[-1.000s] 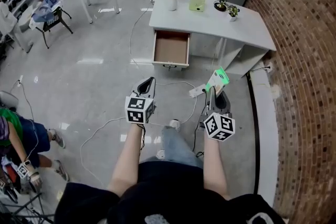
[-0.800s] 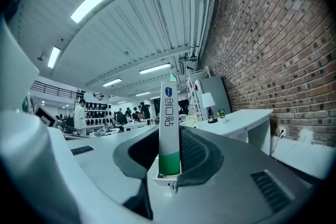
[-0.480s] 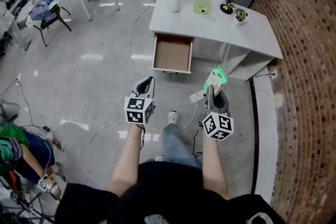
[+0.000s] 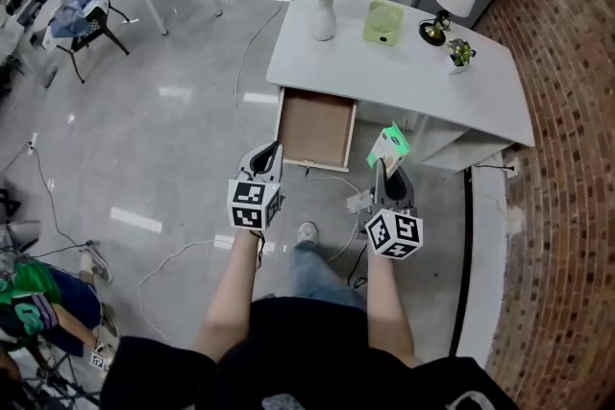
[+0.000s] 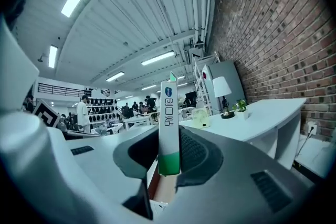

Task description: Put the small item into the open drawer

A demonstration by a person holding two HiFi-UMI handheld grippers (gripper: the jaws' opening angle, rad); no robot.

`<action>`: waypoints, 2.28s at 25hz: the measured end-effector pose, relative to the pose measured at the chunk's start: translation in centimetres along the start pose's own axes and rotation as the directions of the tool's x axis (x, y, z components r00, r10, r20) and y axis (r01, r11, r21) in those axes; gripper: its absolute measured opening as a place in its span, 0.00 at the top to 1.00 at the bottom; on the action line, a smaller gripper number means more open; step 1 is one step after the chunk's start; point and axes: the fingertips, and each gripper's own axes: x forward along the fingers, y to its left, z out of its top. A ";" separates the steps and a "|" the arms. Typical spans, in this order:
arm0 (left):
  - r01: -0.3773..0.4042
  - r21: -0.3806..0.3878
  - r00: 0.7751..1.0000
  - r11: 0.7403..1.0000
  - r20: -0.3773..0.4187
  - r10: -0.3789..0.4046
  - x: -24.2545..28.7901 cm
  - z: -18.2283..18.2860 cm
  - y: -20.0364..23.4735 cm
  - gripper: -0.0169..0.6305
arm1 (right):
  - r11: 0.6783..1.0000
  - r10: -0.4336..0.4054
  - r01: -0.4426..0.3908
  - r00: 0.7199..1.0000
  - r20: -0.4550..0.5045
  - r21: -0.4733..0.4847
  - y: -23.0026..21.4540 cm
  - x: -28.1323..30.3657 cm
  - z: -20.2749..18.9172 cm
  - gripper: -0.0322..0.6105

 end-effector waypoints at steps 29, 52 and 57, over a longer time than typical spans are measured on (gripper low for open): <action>0.036 -0.040 0.985 0.999 -0.168 -0.042 21.3 -3.4 6.8 0.94 | 0.995 0.093 -0.080 0.960 -0.262 0.060 -1.2 20.9 -9.4 0.82; 0.018 -0.138 0.934 0.990 -0.352 -0.066 32.3 -26.6 8.9 0.94 | 0.988 0.079 -0.146 0.758 -0.648 -0.051 -5.4 30.5 -37.6 0.82; 0.016 -0.149 0.928 0.989 -0.366 -0.070 32.1 -28.0 9.2 0.94 | 0.984 0.045 -0.154 0.687 -0.726 -0.085 -5.8 32.1 -40.9 0.82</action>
